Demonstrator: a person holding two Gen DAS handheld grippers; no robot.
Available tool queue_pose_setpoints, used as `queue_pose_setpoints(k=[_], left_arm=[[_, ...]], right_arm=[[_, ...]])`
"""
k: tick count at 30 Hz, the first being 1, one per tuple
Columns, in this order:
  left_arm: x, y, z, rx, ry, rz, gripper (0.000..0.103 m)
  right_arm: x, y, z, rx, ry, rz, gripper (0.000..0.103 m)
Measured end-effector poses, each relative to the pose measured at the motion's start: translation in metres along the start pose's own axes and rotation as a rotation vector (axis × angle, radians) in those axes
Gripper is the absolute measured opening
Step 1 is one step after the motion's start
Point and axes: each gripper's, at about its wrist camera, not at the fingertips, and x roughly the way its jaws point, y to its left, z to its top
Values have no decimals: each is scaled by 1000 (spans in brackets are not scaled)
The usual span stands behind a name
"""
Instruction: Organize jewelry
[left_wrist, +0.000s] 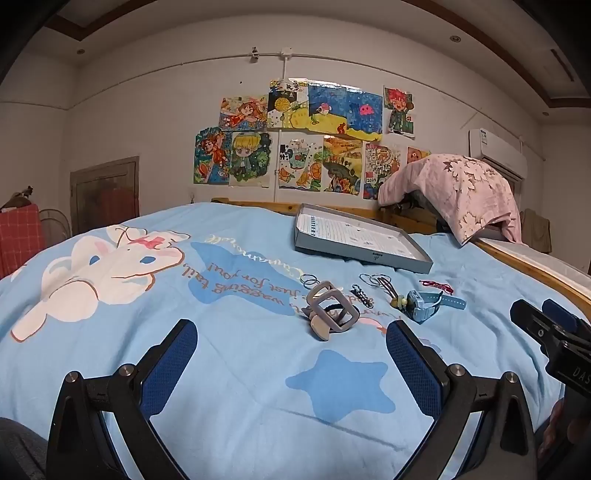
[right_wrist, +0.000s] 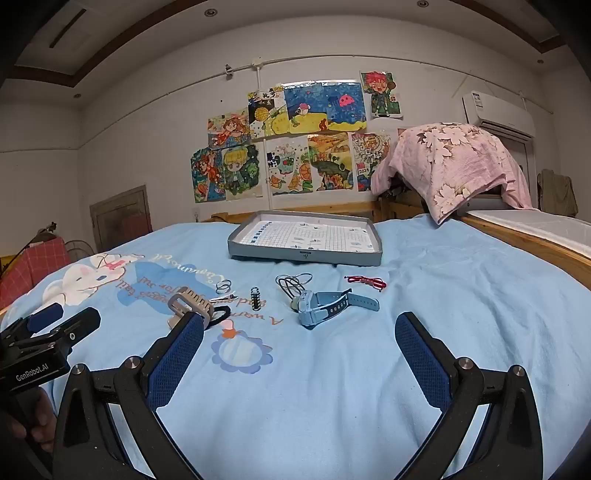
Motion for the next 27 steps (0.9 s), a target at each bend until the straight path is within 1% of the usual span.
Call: queue_pose_setpoints(k=[27], left_arm=[[0, 0, 0, 15, -5, 2, 103]], right_arm=[[0, 1, 0, 8, 1, 3, 102]])
